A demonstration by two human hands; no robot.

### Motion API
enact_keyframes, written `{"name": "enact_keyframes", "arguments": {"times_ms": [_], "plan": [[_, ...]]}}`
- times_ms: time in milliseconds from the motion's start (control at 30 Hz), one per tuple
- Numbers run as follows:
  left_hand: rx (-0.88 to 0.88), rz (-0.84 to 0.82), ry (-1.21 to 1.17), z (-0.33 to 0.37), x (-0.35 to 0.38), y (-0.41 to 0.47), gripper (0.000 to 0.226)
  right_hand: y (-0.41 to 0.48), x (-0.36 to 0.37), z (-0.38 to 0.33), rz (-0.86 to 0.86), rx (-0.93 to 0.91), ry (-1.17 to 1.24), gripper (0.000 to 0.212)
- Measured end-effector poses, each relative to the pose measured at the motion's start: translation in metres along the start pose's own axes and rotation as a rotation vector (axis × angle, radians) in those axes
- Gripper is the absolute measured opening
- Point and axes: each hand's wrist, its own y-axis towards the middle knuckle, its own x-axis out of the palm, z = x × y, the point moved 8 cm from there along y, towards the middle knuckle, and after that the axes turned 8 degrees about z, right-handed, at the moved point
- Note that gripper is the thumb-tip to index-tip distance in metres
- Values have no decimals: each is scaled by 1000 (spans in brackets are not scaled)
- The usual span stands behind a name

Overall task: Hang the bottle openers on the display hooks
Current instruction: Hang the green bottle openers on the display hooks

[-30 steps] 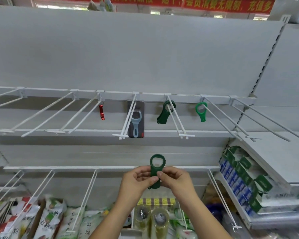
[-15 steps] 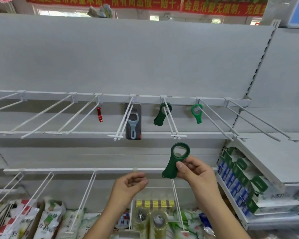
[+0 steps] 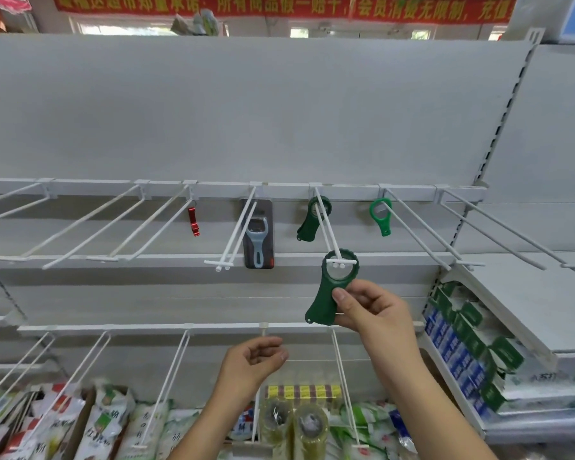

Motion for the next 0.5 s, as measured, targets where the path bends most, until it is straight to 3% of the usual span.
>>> {"name": "enact_keyframes", "arguments": {"times_ms": [267, 500], "plan": [[-27, 30, 8, -2, -10, 5, 25, 60, 11, 33, 178, 107, 27, 8], [-48, 54, -8, -1, -23, 12, 18, 126, 31, 55, 236, 132, 37, 8]]}}
